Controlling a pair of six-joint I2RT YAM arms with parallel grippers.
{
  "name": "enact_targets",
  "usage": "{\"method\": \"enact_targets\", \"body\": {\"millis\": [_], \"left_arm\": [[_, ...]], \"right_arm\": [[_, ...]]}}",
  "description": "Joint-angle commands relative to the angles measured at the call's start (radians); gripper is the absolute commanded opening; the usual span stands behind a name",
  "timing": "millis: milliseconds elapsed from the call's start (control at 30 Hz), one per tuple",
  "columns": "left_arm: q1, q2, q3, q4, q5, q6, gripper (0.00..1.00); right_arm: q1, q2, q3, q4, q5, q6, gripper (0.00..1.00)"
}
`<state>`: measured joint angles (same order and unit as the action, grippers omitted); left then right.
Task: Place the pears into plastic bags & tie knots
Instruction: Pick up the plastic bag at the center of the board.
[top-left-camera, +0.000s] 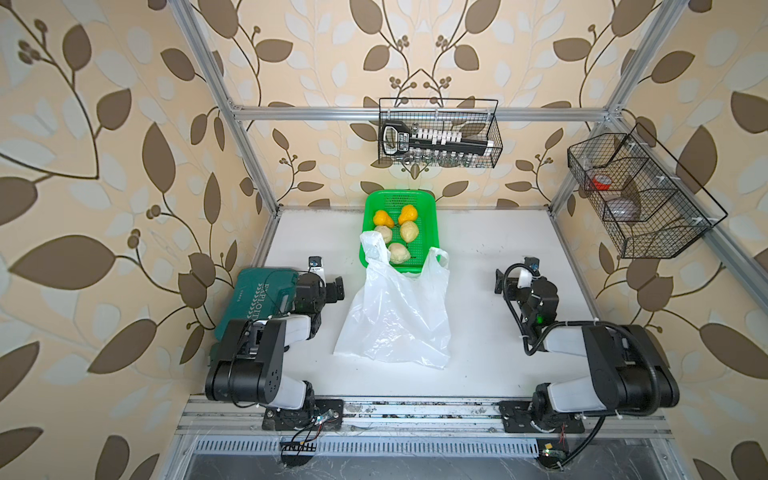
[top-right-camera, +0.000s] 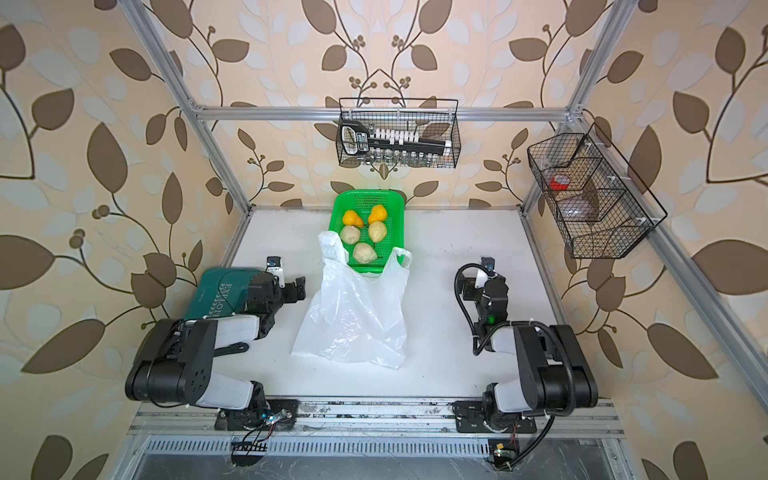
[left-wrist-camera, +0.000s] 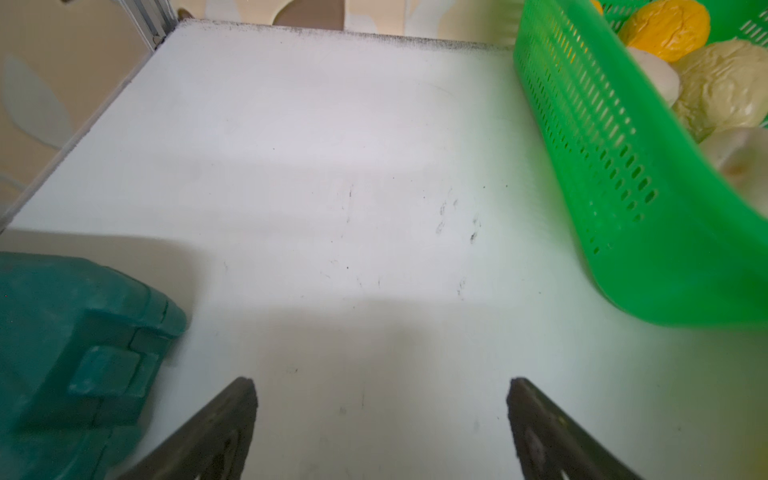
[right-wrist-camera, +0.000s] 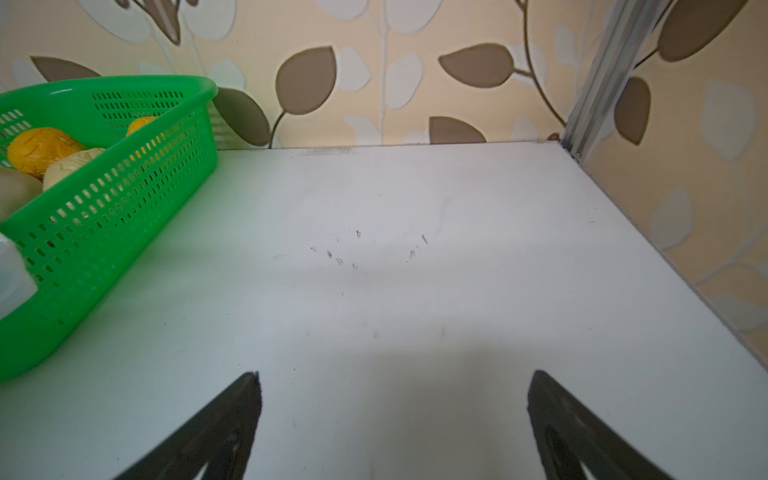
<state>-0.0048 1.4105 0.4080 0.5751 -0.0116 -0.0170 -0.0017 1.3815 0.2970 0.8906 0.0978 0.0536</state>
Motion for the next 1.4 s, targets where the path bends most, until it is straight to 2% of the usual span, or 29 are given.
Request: {"method": "enact_targets", "body": {"millis": [0,67,133,167,233,267,433,567,667,800,967,1067,1167,1200,1267,1367], "left_arm": [[0.006,-0.115,0.042,-0.100,-0.045,-0.028,0.94],[0.006,-0.186,0.040,-0.146,-0.083,-0.071,0.94],[0.005,-0.264,0.046,-0.198,-0.076,-0.096,0.94],[0.005,-0.301,0.064,-0.240,-0.076,-0.122,0.94],[0.005,-0.352,0.130,-0.364,-0.071,-0.177,0.95],[0.005,-0.372,0.171,-0.427,-0.057,-0.193,0.94],[0.004,-0.421,0.355,-0.694,0.035,-0.319,0.95],[-0.030,-0.416,0.474,-0.841,0.170,-0.403,0.95],[-0.124,-0.380,0.562,-0.920,0.208,-0.395,0.99],[-0.280,-0.279,0.670,-0.982,0.137,-0.366,0.99],[-0.310,-0.151,0.768,-1.024,0.102,-0.366,0.99],[-0.311,-0.096,0.813,-1.041,0.129,-0.347,0.99],[-0.313,-0.058,0.825,-1.043,0.158,-0.341,0.99],[-0.314,-0.049,0.820,-1.037,0.171,-0.341,0.98],[-0.314,-0.034,0.800,-1.008,0.212,-0.342,0.89],[-0.314,-0.023,0.779,-0.974,0.289,-0.358,0.62]], "right_arm": [[0.005,-0.141,0.019,-0.112,0.109,0.045,1.00],[0.003,-0.213,0.030,-0.168,0.088,0.108,1.00],[0.003,-0.250,0.071,-0.256,0.000,0.153,1.00],[0.002,-0.257,0.095,-0.300,-0.001,0.229,1.00],[-0.001,-0.262,0.165,-0.462,0.062,0.476,1.00],[-0.013,-0.254,0.212,-0.556,0.037,0.526,1.00],[-0.019,-0.202,0.385,-0.788,-0.274,0.470,0.96],[0.062,-0.176,0.491,-0.928,-0.449,0.498,0.92],[0.139,-0.128,0.587,-1.039,-0.480,0.482,0.92],[0.250,-0.046,0.669,-1.073,-0.486,0.512,0.93],[0.372,0.081,0.761,-1.120,-0.412,0.524,0.95],[0.391,0.127,0.776,-1.123,-0.378,0.530,0.96],[0.397,0.182,0.794,-1.111,-0.398,0.539,0.97],[0.401,0.198,0.801,-1.110,-0.403,0.537,0.96],[0.408,0.239,0.815,-1.109,-0.420,0.532,0.94],[0.419,0.257,0.820,-1.096,-0.478,0.520,0.84]]}}
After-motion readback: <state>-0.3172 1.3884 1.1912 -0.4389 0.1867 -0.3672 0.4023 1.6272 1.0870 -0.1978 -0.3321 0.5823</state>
